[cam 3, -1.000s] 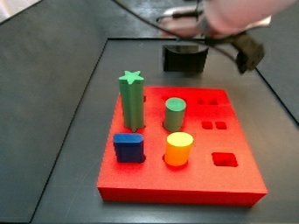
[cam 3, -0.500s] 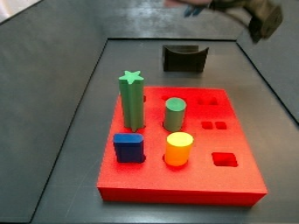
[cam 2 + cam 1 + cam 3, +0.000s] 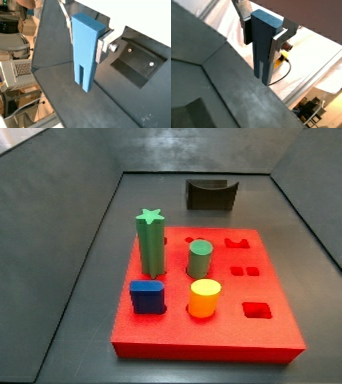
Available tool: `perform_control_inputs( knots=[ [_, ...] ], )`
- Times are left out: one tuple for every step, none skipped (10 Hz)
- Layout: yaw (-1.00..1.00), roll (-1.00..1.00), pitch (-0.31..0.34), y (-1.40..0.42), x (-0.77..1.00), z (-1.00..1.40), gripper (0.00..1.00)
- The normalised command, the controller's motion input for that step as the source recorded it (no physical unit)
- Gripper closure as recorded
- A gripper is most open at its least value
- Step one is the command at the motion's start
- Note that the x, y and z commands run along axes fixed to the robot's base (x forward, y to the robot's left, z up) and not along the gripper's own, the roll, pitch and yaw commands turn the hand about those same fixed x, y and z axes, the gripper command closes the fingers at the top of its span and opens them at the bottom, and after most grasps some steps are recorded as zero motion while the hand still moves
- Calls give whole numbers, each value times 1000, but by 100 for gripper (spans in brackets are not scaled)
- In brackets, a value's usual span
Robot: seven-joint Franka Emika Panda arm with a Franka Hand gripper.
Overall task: Pick up the double-square object. Move up. Rotate the double-square object. Place the double-square object on the fixture. Regrasp the double-square object. Move to above the board. Insert the double-square object.
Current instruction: Move to above the board.
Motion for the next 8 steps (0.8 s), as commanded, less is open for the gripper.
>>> perform_control_inputs(
  knots=[
    [-75, -2, 179, 40, -28, 620, 100],
    [-16, -14, 202, 13, -18, 352, 100],
    [31, -22, 215, 0, -11, 154, 100],
    [93, -2, 214, -3, 8, -11, 100],
    [114, 3, 208, -8, 13, -9, 100],
    [-90, -1000, 107, -1000, -611, 163, 100],
    [-83, -1000, 99, -1000, -613, 180, 100],
    [-77, -1000, 92, -1000, -646, 195, 100]
  ],
)
